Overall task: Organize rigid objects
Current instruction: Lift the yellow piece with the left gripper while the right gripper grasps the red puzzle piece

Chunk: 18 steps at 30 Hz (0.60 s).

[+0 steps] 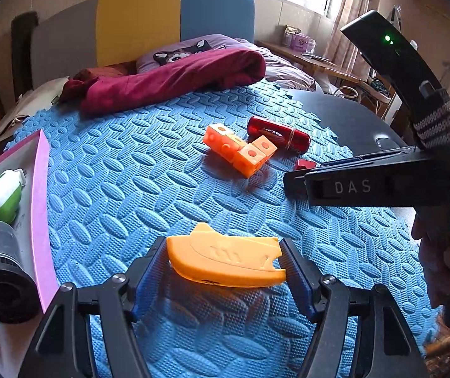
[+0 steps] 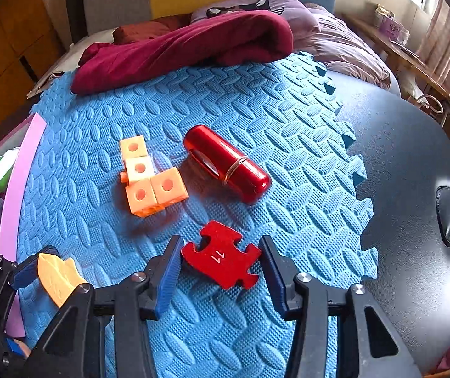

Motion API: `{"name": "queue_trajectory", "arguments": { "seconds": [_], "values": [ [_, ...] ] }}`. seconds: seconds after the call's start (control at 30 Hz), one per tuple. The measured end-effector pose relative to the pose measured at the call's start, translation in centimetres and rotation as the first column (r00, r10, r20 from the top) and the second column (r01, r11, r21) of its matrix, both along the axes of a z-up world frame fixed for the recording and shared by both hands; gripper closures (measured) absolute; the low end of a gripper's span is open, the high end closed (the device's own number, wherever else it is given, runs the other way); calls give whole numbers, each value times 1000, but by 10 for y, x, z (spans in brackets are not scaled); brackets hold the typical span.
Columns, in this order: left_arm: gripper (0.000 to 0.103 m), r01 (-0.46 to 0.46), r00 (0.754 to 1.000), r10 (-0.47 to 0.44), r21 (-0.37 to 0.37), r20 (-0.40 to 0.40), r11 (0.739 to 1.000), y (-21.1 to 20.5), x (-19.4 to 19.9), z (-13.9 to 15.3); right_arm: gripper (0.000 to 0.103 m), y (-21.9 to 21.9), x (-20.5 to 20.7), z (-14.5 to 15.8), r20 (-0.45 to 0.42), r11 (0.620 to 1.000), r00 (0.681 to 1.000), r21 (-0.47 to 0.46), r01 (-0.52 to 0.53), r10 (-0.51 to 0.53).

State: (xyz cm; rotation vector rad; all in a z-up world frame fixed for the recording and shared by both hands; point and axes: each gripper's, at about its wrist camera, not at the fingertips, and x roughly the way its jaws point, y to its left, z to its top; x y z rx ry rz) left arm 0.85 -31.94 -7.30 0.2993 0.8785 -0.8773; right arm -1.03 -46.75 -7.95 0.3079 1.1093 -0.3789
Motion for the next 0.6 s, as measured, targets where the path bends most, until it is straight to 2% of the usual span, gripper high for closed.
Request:
{"name": "queue_trajectory", "arguments": {
  "seconds": [0.23,0.5,0.6],
  "values": [
    [32,2,1000,-2,3,3,1000,0,-1,0,49,5,4,-2,5,999,1000,-33,-24,24],
    [32,-28,999,26,29,37,999,6,-9,2,50,7,2,0,17,998,999,-57,-38,39],
    [32,-22,998,20,38,61,999,9,-16,4,54,9,3,0,24,996,998,-74,-55,57]
  ]
}}
